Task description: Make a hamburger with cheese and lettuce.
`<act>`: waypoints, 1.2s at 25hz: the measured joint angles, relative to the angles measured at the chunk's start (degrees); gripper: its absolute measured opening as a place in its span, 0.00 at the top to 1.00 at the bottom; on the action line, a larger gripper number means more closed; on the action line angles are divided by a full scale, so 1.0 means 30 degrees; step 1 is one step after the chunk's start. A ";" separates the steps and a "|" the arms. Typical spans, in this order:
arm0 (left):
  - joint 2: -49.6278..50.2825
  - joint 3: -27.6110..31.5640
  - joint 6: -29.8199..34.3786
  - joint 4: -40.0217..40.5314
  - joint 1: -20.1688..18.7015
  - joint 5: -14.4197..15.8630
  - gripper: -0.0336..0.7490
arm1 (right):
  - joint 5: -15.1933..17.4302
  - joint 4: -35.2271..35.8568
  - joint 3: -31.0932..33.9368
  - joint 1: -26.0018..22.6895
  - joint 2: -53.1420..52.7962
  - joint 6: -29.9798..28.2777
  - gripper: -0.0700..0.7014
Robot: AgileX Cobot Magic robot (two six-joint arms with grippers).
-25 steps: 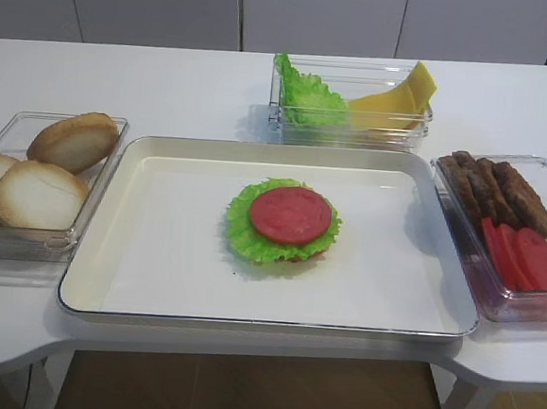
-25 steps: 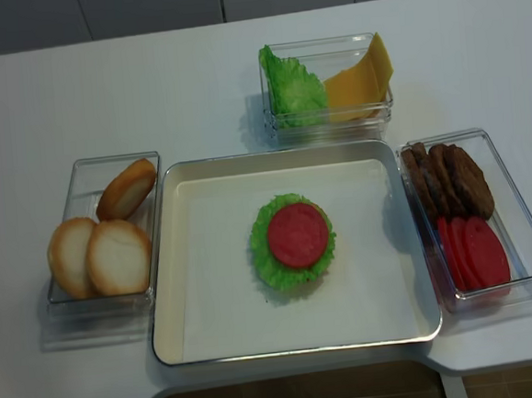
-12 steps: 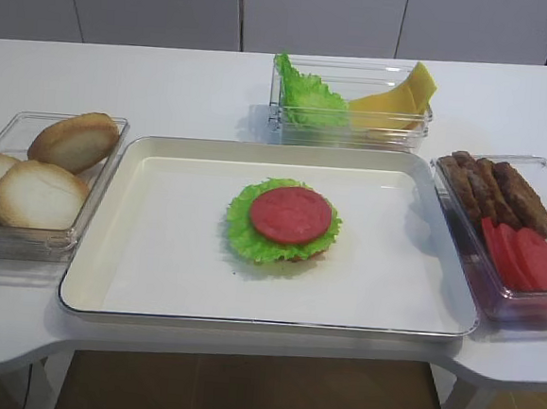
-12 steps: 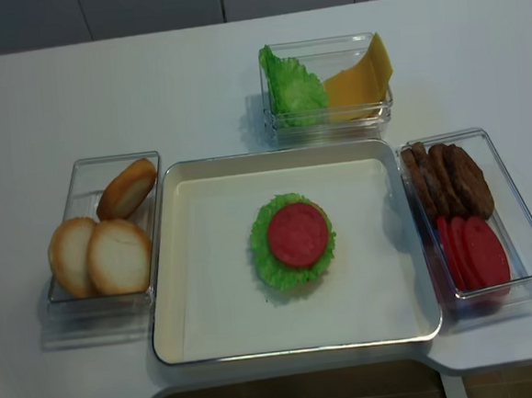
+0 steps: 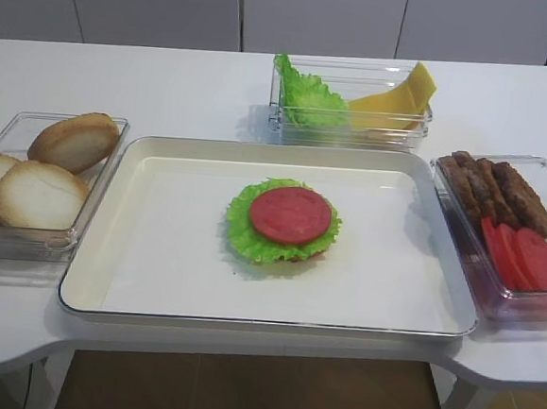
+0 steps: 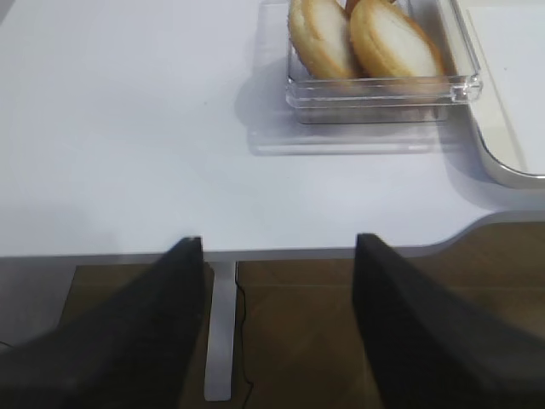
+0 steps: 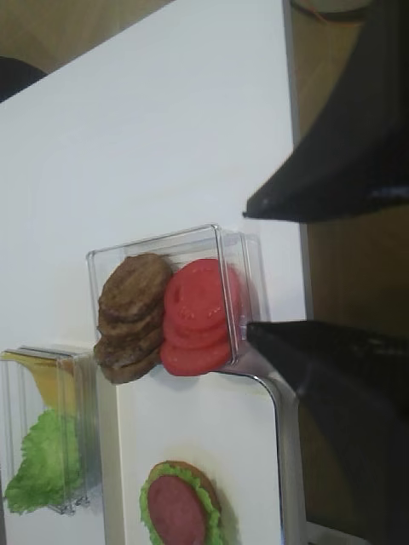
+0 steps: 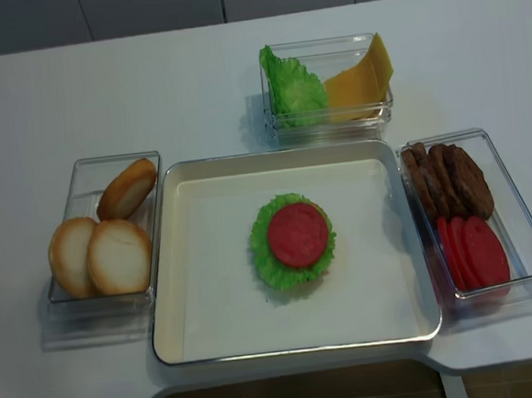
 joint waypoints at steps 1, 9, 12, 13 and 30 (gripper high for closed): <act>0.0000 0.0000 0.0000 0.0000 0.0000 0.0000 0.43 | 0.0034 0.0000 0.0000 0.0000 -0.0316 -0.0049 0.50; 0.0000 0.0000 0.0000 0.0000 0.0000 0.0000 0.43 | 0.0057 0.0682 0.1628 0.0000 -0.2961 -0.0542 0.51; 0.0000 0.0000 0.0000 0.0000 0.0000 0.0000 0.43 | 0.0087 0.1231 0.2761 0.0000 -0.3505 -0.0618 0.51; 0.0000 0.0000 0.0000 0.0000 0.0000 0.0000 0.43 | 0.0087 0.1390 0.3177 0.0000 -0.3641 -0.0697 0.51; 0.0000 0.0000 0.0000 0.0000 0.0000 0.0000 0.43 | -0.0793 0.1832 0.7111 0.0000 -0.3903 -0.3058 0.50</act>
